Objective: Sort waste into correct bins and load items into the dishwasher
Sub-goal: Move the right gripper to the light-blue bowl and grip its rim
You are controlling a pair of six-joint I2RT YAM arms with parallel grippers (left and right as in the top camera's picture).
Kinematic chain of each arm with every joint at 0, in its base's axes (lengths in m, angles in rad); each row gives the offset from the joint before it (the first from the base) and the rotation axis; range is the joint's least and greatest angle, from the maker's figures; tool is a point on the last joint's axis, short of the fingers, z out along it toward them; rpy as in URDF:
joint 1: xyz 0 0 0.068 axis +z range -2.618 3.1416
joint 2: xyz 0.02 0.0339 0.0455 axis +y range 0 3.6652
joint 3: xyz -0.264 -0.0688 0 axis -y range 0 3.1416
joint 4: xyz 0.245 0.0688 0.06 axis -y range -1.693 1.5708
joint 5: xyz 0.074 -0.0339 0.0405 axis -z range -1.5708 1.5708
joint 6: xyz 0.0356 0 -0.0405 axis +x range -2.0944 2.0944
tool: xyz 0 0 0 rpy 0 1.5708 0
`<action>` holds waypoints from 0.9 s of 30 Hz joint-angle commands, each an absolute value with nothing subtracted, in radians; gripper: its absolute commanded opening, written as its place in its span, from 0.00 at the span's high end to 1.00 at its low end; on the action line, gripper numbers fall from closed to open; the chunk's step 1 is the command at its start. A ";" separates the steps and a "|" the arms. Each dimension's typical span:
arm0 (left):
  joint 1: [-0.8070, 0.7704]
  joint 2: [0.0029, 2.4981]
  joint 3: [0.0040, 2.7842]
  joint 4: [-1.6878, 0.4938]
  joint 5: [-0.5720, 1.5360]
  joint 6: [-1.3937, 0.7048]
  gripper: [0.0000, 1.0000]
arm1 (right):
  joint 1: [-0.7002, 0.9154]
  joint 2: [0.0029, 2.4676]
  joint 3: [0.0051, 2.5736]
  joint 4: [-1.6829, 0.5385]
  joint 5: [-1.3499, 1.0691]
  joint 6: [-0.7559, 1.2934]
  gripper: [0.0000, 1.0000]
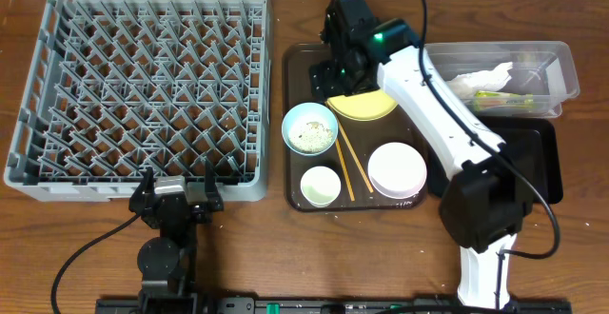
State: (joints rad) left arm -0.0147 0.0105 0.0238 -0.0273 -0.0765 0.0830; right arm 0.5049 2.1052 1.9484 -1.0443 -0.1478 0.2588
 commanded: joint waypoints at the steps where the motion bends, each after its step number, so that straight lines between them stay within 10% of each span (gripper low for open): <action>1: -0.010 0.006 0.004 -0.067 -0.082 0.093 0.01 | 0.532 2.149 1.948 -1.010 -0.186 0.282 0.21; 27: -0.010 0.006 0.004 -0.067 -0.082 0.093 0.01 | 0.714 2.273 1.948 -0.911 0.074 0.685 0.37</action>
State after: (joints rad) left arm -0.0147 0.0105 0.0238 -0.0273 -0.0765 0.0834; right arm 0.6975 2.2406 1.9472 -0.9157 0.0463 0.6498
